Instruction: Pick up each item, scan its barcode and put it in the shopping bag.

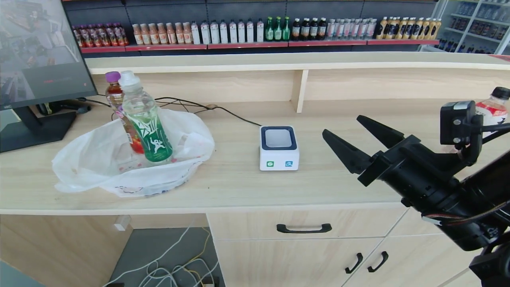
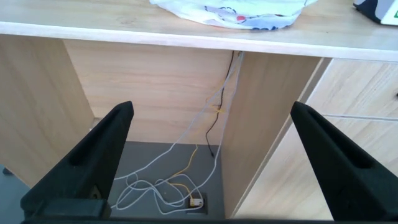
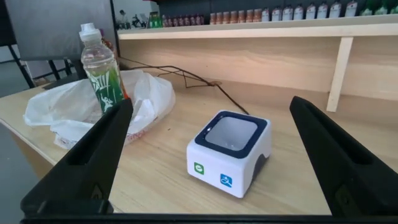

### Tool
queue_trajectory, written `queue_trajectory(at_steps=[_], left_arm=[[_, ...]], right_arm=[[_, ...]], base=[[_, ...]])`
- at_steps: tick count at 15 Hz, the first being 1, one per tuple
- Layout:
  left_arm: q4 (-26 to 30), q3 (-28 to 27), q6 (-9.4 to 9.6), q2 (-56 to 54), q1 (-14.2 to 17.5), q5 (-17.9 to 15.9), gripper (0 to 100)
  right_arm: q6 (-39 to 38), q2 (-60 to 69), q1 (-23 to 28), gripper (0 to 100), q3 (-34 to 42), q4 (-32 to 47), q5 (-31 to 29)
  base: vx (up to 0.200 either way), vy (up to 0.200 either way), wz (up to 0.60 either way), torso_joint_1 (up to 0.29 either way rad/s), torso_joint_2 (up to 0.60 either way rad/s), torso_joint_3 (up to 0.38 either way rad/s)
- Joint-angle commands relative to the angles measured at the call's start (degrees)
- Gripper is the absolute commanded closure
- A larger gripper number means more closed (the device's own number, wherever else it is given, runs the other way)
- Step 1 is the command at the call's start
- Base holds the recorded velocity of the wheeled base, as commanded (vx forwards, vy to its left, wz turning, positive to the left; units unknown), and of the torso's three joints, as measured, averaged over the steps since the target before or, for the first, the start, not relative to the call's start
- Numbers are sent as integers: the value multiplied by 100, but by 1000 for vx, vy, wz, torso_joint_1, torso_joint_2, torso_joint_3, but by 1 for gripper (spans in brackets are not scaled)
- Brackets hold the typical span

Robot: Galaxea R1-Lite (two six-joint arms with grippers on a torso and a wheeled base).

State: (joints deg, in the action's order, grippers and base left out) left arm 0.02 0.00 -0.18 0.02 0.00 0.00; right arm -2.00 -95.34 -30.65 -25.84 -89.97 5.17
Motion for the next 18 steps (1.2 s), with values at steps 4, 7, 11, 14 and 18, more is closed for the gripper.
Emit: queue_trajectory(at_steps=[4,7,11,14,18], left_arm=[[-2,0,-8,-2,0,0,0],[-2,0,-8,-2,0,0,0],[-2,0,-17,-2,0,0,0],[-2,0,-17,-2,0,0,0],[-2,0,-17,-2,0,0,0]], right_arm=[[-2,16,-3,0,53,-3,2],[-2,-2,-3,0,62,-3,2],[-2,-11,-3,0,71,-3,2],[-2,-2,-3,0,123,-3,2],[24,-11,24,0,299,-3,-42]], base=[[0,-200,0,4,6,2],[0,-200,0,4,2,2],[0,-200,0,0,1,0],[0,-200,0,2,2,4],[0,-200,0,1,1,0]])
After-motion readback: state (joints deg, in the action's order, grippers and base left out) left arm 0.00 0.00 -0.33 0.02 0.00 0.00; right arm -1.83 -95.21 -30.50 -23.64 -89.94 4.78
